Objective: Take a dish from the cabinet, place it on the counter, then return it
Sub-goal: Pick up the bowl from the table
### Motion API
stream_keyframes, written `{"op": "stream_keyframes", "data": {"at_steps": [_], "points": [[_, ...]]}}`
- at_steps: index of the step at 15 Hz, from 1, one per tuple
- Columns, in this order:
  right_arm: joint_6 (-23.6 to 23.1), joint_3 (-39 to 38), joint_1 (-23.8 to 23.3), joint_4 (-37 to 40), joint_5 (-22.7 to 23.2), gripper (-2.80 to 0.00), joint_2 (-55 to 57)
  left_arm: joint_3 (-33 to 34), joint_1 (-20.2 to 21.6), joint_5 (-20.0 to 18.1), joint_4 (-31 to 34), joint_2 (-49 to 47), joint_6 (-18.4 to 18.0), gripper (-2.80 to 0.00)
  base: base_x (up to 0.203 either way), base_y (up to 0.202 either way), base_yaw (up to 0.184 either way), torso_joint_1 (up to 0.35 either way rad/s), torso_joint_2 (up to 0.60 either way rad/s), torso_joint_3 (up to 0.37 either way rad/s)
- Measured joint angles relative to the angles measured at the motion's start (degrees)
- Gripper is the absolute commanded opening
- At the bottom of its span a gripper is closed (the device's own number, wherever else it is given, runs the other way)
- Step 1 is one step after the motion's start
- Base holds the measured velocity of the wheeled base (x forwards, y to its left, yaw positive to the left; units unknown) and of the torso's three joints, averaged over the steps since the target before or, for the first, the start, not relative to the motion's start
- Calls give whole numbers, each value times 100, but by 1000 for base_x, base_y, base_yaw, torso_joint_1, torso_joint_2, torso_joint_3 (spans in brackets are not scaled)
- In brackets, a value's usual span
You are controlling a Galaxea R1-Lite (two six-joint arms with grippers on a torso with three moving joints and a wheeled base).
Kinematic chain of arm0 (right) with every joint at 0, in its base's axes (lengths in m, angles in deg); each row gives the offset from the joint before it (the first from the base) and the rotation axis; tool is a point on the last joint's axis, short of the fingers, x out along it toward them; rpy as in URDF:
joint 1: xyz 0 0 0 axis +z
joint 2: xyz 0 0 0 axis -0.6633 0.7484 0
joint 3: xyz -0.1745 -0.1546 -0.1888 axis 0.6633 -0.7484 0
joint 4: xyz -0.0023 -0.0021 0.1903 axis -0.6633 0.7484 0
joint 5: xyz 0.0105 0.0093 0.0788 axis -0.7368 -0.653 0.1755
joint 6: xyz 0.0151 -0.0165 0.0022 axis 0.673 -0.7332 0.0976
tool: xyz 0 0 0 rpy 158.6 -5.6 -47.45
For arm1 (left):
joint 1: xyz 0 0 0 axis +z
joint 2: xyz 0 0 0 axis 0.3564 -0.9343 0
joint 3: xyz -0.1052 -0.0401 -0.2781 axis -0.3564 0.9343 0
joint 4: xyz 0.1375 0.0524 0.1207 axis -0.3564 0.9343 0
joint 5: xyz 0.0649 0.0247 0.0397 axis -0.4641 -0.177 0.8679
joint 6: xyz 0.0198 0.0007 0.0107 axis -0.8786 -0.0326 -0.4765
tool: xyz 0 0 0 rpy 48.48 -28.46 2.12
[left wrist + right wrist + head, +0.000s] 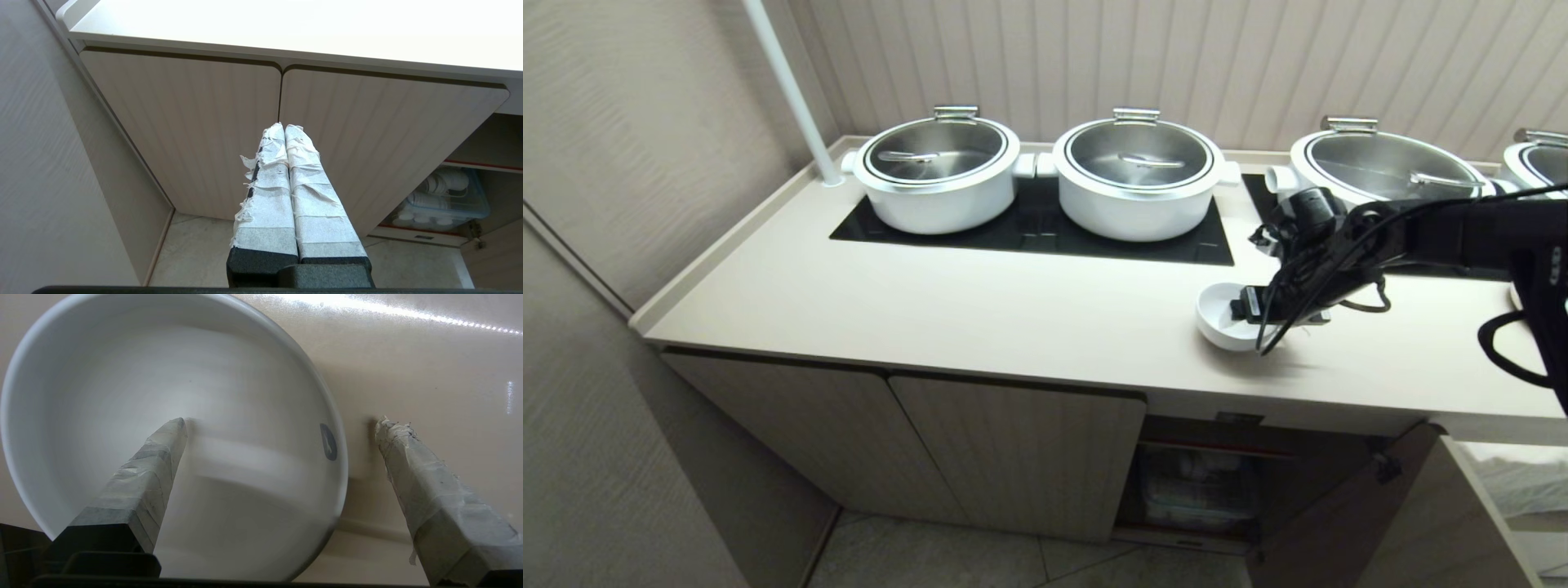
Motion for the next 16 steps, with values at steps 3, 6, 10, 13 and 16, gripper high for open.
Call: {"op": "stream_keyframes", "data": {"at_steps": [3,6,10,13,16], "points": [[10,-2,27,0,0,0,23,0,0,0,0,0,1,-280,0,0,0,0,0,0],[11,-5,33,-6,0,0,41,0,0,1,2,0,1,-280,0,0,0,0,0,0],[10,-2,27,-7,-1,0,52,-2,0,-2,1,0,1,-280,0,0,0,0,0,0],[10,0,27,-16,-9,0,52,-2,2,-2,2,0,1,-280,0,0,0,0,0,0],[10,0,18,-17,-6,-280,54,-2,0,-6,0,0,1,-280,0,0,0,0,0,0]]}}
